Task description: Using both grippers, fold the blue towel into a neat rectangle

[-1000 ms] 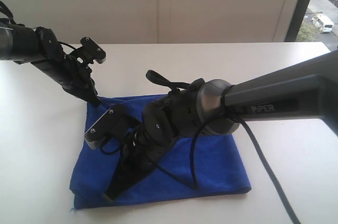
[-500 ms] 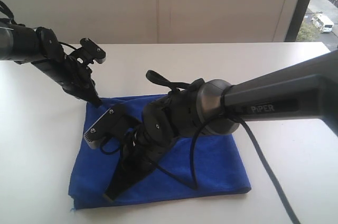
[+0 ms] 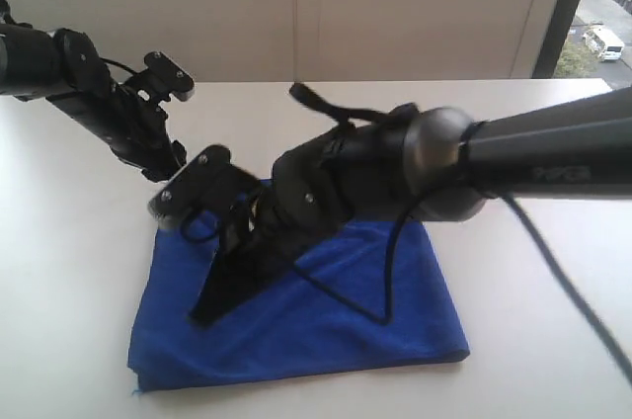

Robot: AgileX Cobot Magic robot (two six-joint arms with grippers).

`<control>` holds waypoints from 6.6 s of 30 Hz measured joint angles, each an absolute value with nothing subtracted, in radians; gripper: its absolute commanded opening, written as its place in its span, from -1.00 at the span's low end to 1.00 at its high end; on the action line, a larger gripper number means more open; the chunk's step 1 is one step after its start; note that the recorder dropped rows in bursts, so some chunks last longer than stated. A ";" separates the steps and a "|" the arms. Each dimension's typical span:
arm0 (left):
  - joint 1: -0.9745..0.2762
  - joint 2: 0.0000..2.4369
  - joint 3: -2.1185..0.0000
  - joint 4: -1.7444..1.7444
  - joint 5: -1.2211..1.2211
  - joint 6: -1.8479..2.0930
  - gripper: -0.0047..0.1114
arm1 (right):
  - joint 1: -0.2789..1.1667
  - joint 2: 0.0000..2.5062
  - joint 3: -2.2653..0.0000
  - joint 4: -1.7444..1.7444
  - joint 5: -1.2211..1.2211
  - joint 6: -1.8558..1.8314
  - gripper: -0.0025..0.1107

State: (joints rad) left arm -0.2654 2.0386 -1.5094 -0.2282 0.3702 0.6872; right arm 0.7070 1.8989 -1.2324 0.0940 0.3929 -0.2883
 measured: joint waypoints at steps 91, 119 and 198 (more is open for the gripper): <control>-0.402 1.937 -1.155 -0.454 0.146 0.655 -0.92 | 0.652 1.799 -0.896 -0.296 0.653 0.121 -0.96; -0.399 1.833 -1.167 -0.171 0.635 0.463 -0.92 | 0.873 1.528 -1.028 -0.650 1.116 0.481 -0.96; -0.704 1.757 -0.857 -0.223 0.197 0.417 -0.92 | 0.122 1.652 -1.045 0.315 0.677 -0.431 -0.96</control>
State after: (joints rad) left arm -0.7038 1.7574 -0.8566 -0.2231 0.1972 0.4165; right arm 0.1225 1.6517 -1.0447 0.3152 0.6773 -0.4305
